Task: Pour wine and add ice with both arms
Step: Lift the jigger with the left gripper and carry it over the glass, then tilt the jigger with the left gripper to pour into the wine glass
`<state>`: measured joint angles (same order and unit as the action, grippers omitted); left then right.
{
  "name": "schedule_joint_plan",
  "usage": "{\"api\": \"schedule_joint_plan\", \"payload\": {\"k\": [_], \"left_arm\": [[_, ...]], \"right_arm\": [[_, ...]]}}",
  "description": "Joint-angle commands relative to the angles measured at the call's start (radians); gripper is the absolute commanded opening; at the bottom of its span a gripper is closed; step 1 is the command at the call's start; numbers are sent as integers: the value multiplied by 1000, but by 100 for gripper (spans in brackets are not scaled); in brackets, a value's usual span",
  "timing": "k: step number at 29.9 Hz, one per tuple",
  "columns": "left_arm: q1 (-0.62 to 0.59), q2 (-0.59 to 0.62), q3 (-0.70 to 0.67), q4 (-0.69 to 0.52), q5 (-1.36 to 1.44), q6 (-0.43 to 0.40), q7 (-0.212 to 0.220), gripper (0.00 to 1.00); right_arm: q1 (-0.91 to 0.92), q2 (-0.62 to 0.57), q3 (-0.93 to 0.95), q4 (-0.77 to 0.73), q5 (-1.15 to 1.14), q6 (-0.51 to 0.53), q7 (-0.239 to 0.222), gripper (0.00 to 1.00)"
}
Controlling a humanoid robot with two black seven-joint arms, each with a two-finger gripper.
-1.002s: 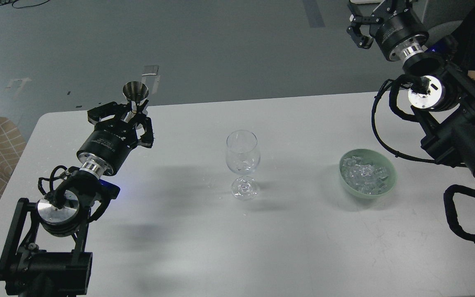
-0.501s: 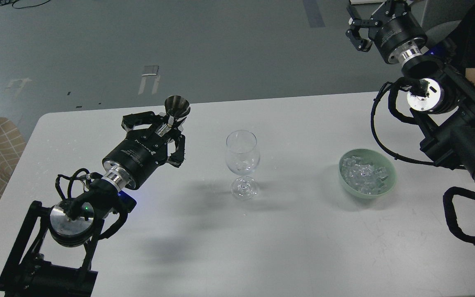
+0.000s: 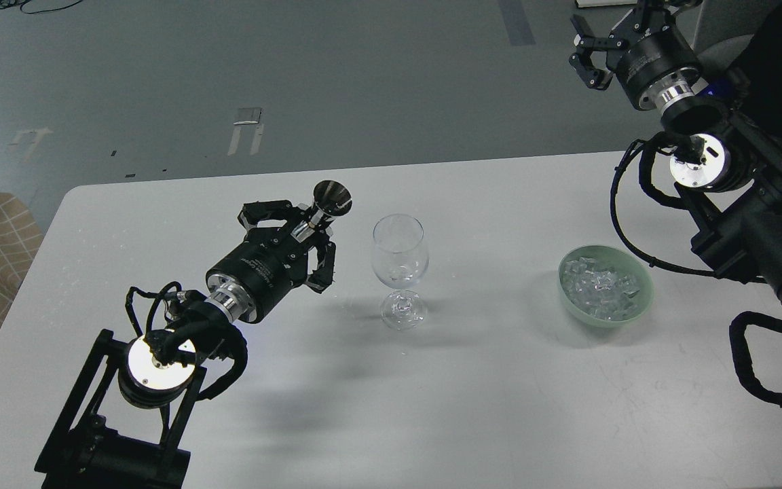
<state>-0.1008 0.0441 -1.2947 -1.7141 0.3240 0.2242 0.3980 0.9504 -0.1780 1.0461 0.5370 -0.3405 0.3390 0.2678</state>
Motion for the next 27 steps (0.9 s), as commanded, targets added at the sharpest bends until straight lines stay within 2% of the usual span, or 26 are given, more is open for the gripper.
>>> {"api": "schedule_joint_plan", "payload": {"k": [1, 13, 27], "left_arm": [[-19, 2, 0, 8, 59, 3, -1, 0], [-56, -1, 2, 1, 107, 3, 13, 0], [-57, -21, 38, 5, 202, -5, 8, 0]], "right_arm": [[1, 0, 0, 0, 0, 0, -1, 100], [1, 0, 0, 0, 0, 0, 1, 100], [1, 0, 0, 0, 0, 0, 1, 100]]}}
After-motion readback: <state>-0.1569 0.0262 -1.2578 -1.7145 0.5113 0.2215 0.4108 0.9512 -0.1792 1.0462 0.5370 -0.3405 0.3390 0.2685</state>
